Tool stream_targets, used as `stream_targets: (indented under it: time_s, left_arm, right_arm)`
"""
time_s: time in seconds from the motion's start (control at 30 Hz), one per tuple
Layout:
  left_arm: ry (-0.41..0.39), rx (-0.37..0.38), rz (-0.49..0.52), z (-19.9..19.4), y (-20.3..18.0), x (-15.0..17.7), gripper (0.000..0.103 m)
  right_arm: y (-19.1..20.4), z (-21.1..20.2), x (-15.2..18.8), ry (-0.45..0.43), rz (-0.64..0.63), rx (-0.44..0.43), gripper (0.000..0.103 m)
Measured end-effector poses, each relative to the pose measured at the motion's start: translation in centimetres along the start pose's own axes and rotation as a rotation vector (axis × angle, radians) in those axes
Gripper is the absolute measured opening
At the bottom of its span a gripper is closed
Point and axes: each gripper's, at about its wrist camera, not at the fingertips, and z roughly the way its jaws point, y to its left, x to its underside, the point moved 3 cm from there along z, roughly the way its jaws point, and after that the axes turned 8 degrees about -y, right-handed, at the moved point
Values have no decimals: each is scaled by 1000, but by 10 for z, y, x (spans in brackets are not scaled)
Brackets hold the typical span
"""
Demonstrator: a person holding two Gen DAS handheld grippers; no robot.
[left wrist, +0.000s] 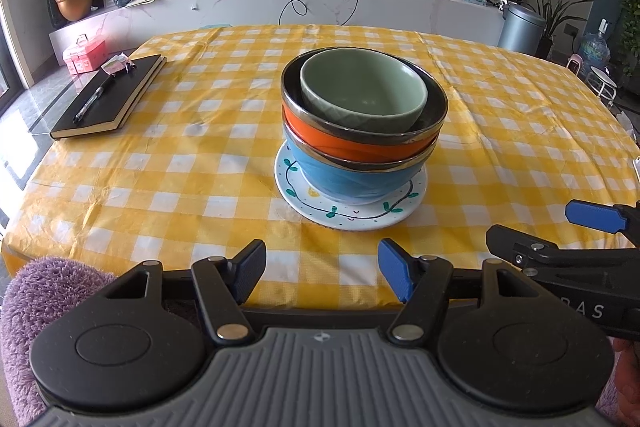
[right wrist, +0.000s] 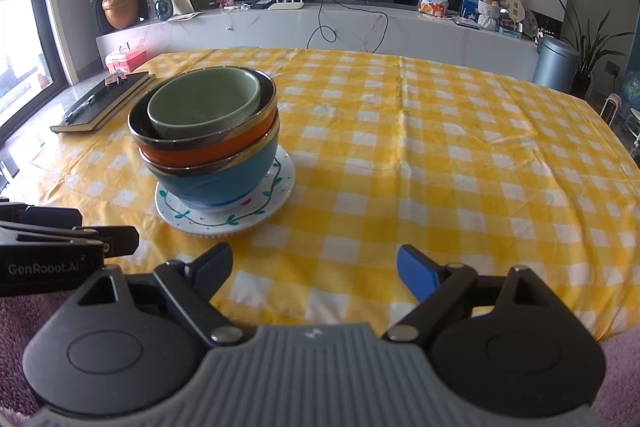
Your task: Organize plates and bowls
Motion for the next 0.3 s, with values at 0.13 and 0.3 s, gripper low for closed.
stream_targets:
  time_s: [0.13,0.3]
  left_arm:
    - [-4,4,8,0,-1,0,76]
    - [-25,0,19,-2,-2,0,76]
  right_arm:
    - [0,0,0,1,0,0,88]
    - [0,0,1,3,1,0,88]
